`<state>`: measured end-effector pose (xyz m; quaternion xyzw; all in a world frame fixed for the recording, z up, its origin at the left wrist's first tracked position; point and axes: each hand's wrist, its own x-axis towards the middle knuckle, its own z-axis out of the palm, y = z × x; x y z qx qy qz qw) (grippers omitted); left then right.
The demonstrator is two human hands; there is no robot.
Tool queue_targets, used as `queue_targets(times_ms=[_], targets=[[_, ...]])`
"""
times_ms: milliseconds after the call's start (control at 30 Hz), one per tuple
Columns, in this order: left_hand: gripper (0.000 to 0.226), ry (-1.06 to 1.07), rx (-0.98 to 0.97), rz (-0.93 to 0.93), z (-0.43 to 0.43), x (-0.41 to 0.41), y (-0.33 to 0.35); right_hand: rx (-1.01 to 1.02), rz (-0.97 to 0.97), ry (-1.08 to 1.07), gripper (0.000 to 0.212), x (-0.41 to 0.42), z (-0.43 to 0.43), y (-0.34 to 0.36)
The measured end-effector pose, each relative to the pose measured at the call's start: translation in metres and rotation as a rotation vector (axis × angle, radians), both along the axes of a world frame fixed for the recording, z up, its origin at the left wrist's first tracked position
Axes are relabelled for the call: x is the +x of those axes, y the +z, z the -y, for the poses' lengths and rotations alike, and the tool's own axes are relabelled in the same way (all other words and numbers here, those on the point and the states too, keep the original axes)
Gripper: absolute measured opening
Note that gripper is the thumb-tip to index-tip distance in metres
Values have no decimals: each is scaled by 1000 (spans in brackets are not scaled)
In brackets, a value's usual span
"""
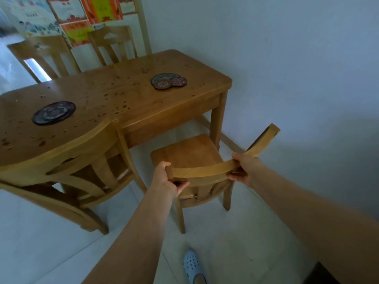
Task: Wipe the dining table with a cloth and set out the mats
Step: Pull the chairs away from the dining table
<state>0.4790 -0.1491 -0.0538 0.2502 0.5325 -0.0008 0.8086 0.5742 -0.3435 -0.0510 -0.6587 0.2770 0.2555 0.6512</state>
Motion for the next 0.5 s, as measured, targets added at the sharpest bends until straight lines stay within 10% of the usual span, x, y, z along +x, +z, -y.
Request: queue_targets(times_ms=[500], targets=[[43, 70, -7, 2, -58, 103, 4, -9, -26, 35, 29, 114, -70, 9]])
